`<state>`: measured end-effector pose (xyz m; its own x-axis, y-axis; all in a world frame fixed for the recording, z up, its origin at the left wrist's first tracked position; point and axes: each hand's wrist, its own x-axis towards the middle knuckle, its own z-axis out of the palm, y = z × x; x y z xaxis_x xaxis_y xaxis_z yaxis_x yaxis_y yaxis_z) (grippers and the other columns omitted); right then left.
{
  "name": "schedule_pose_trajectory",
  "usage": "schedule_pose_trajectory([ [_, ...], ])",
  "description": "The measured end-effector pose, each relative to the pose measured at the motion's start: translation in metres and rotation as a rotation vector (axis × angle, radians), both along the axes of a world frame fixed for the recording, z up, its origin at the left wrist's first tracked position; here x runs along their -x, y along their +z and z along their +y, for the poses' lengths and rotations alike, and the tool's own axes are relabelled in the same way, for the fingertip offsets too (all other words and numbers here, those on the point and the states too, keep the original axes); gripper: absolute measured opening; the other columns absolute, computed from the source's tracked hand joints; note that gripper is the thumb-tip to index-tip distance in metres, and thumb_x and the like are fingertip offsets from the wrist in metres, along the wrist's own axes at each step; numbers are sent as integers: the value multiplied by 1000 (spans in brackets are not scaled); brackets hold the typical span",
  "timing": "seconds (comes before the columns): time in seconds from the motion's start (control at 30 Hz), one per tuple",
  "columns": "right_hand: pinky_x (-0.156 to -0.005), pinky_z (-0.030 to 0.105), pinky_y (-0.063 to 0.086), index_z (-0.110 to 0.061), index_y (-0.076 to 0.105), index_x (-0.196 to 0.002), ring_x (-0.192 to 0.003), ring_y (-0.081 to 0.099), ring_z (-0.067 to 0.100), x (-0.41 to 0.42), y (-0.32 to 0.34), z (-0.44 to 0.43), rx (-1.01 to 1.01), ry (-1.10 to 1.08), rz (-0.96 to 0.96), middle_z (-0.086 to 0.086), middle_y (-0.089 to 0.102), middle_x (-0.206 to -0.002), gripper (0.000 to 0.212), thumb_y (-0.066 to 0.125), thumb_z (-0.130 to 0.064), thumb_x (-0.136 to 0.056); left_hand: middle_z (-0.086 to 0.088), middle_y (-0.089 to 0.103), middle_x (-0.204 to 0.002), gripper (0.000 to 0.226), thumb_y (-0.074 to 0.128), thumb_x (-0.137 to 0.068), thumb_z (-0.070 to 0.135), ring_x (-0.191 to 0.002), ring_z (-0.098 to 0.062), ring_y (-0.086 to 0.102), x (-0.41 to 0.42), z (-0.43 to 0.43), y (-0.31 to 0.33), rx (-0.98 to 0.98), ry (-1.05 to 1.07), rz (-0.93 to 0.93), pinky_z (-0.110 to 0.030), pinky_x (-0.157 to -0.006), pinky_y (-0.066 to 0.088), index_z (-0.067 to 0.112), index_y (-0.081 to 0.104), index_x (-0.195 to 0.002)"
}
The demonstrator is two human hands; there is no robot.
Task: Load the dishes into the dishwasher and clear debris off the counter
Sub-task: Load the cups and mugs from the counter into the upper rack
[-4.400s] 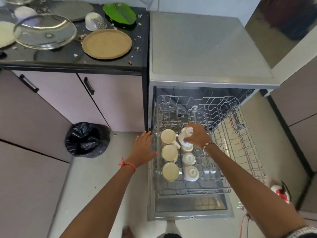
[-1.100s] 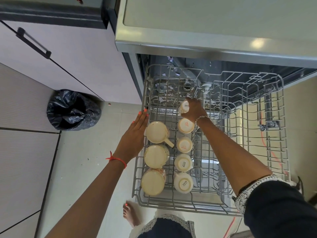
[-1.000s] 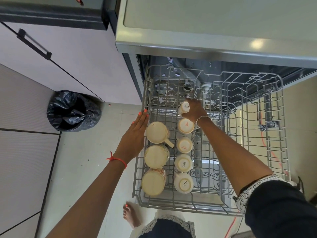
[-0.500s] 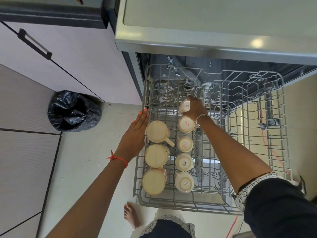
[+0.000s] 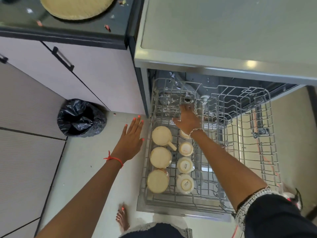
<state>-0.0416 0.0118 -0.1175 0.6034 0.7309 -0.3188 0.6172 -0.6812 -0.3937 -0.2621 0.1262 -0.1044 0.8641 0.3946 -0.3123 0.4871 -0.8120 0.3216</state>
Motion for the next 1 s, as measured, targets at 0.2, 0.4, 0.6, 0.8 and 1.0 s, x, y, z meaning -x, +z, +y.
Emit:
schedule_pose_trajectory([
  [0.2,-107,41,34,2,43,-132,-126,42,34,89,39,26,-168,180,-63,21,45,-134,48,53,-22,-91,-10,-5,-157,64,22,-97,41,-145,-25,-9,48,25,26,-11,62,15,-37,-115,-7,7,4,-149],
  [0.4,-102,35,33,1,43,-129,-121,43,31,186,70,84,-141,285,-78,17,48,-126,43,49,-22,-92,-8,-1,-157,90,-3,-74,56,-145,-23,-6,126,86,48,-56,44,9,-38,-115,-7,8,4,-149],
  [0.6,-101,35,37,-2,47,-124,-118,46,28,270,98,162,-163,343,-75,13,51,-123,40,50,-22,-90,-7,6,-157,70,23,-93,47,-145,-22,-4,204,155,83,-149,74,-39,-37,-116,-5,7,12,-148],
  [0.8,-96,34,41,-2,50,-120,-114,47,28,315,137,243,-203,475,-94,13,51,-122,35,49,-21,-91,-5,4,-158,65,39,-98,37,-146,-21,-4,245,222,115,-180,177,-133,-37,-117,-4,9,11,-149],
  [1.0,-97,34,37,0,49,-124,-115,49,29,316,177,325,-333,570,-167,16,51,-125,36,48,-18,-93,-5,8,-157,63,40,-97,36,-146,-21,-2,257,297,141,-274,281,-199,-38,-116,-4,9,14,-148],
])
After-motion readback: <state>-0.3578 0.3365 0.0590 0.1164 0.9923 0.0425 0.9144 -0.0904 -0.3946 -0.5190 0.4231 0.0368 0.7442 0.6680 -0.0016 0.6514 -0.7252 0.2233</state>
